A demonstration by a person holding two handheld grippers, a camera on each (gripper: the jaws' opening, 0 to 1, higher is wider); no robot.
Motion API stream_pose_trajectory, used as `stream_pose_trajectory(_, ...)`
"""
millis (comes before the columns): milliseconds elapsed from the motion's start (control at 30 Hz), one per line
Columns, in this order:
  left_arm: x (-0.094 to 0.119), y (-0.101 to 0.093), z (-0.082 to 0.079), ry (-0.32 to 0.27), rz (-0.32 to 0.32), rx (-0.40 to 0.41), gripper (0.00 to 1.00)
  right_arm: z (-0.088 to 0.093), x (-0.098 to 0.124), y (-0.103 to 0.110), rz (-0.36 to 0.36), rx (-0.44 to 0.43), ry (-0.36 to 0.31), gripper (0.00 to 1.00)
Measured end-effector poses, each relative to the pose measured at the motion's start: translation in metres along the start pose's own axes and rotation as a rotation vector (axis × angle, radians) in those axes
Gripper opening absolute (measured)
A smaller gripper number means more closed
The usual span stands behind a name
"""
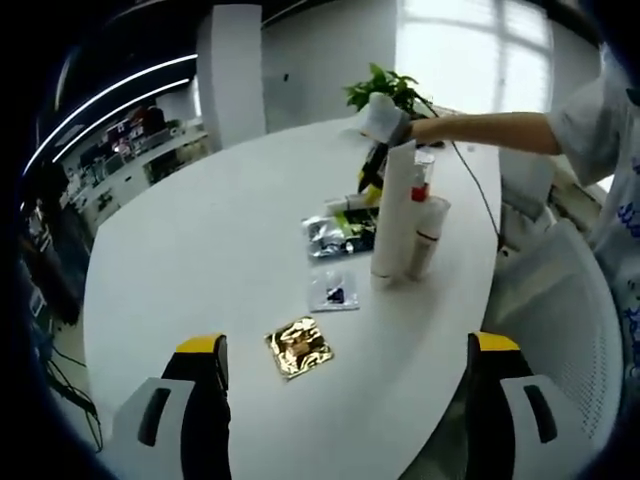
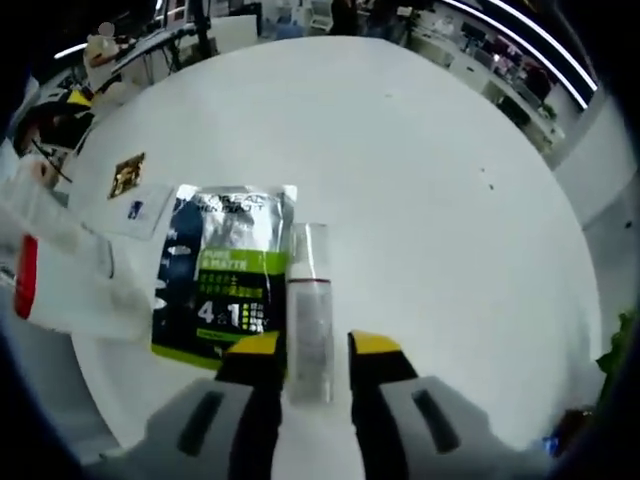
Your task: Arrange the skincare products in the storage area until every visible bottle or jar stands upright without overlapping.
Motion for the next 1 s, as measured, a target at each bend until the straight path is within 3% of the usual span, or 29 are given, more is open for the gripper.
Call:
stream_pose_trajectory(667,-0.0011,-0.0015,0.0019,0.000,0.010,0.015,0.97,0.0045,-0.0097,0.0014,-0.078,-0.043,0.045,0.20)
stream_pose_trajectory(1000,0.0021,-0.0029,0.0022,-0.003,0.005,0.011,0.96,0.0101,-0.0025,0.0015,-0.044,-0.044,0.015,0.18)
Point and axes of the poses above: the point that each gripper's makers call its tool centre point, and the gripper's own axes: x roughly backward along the fingers, y roughly to its left, z roughly out of its underside, the point moved 2 cm from there along x, roughly backward along the fingers, and after that the axes turned 12 degrees about -x, right-handed, at the moved point
